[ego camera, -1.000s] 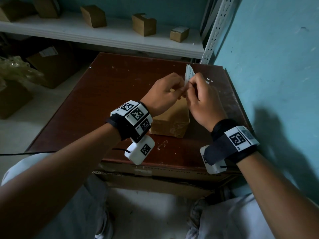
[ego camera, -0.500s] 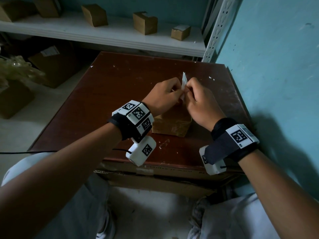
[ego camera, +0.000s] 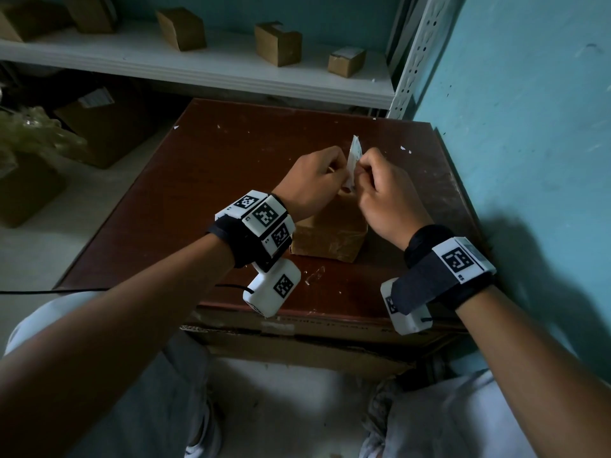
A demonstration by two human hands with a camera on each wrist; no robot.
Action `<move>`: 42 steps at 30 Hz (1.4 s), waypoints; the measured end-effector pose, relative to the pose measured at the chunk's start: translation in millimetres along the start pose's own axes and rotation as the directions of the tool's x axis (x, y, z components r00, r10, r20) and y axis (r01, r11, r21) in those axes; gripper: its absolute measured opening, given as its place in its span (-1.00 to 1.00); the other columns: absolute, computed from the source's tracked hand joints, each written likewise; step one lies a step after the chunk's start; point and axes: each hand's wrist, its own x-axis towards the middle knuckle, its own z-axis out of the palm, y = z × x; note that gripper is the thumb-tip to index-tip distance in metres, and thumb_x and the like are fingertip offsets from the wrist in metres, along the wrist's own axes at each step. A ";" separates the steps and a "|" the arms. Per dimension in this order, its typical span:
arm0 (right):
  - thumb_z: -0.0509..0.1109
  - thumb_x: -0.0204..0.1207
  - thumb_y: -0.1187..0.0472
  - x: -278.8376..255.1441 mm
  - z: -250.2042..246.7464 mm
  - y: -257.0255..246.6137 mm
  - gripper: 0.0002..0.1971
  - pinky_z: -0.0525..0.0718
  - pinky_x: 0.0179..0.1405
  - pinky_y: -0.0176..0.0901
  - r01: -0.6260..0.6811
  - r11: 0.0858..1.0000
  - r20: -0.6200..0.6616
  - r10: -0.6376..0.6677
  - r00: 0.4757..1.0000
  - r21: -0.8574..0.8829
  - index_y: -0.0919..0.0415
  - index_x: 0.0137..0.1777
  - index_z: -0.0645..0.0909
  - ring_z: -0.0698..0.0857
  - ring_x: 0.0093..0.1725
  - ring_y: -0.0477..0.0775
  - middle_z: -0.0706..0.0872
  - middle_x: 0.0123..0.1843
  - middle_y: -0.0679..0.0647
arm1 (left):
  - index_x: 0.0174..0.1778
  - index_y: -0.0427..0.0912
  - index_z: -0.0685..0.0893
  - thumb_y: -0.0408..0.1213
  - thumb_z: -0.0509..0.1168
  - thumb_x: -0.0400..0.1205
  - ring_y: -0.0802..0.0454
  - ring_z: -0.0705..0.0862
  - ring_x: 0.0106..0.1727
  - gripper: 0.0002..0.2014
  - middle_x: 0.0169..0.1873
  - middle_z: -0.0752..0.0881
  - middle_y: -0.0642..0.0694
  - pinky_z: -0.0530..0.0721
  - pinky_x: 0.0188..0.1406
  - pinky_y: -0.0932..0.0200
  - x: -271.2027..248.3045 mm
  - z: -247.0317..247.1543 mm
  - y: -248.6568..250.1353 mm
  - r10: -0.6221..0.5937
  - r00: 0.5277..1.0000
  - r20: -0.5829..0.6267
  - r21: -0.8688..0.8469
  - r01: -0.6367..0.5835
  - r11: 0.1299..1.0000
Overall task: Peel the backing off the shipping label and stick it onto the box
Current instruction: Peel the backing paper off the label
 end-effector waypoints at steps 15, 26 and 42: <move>0.14 0.68 0.30 0.2 -1.5 -0.9 -0.88 0.63 -0.14 0.31 -0.008 1.000 -0.023 0.008 1.000 -0.020 0.33 0.04 0.49 0.64 -0.18 0.18 0.65 -0.14 0.19 | -0.10 -0.15 0.56 -0.33 0.16 0.69 -0.06 0.71 -0.07 -0.90 -0.07 0.67 -0.10 0.75 -0.03 -0.13 -0.9 -0.8 1.6 -0.033 0.999 0.008 -0.038 0.034 0.999; 0.14 0.67 0.34 1.7 -1.1 1.2 -0.89 0.51 -0.24 0.06 -0.019 1.000 -0.016 0.019 1.000 -0.016 0.33 0.02 0.48 0.54 -0.28 0.02 0.54 -0.23 0.03 | -0.08 -0.21 0.57 -0.35 0.15 0.69 -0.16 0.71 -0.04 -0.90 -0.02 0.68 -0.20 0.72 -0.03 -0.22 -2.1 -1.6 5.5 -0.063 0.998 -0.010 -0.049 0.062 0.997; 0.15 0.68 0.29 2.3 -1.9 2.9 -0.87 0.63 -0.21 0.22 -0.027 0.999 -0.029 0.027 0.999 -0.022 0.33 0.04 0.49 0.64 -0.22 0.14 0.64 -0.16 0.14 | -0.08 -0.26 0.57 -0.38 0.16 0.68 -0.10 0.73 -0.07 -0.90 -0.03 0.67 -0.20 0.75 -0.05 -0.14 0.3 -1.3 2.7 -0.060 0.998 -0.030 -0.068 0.058 0.996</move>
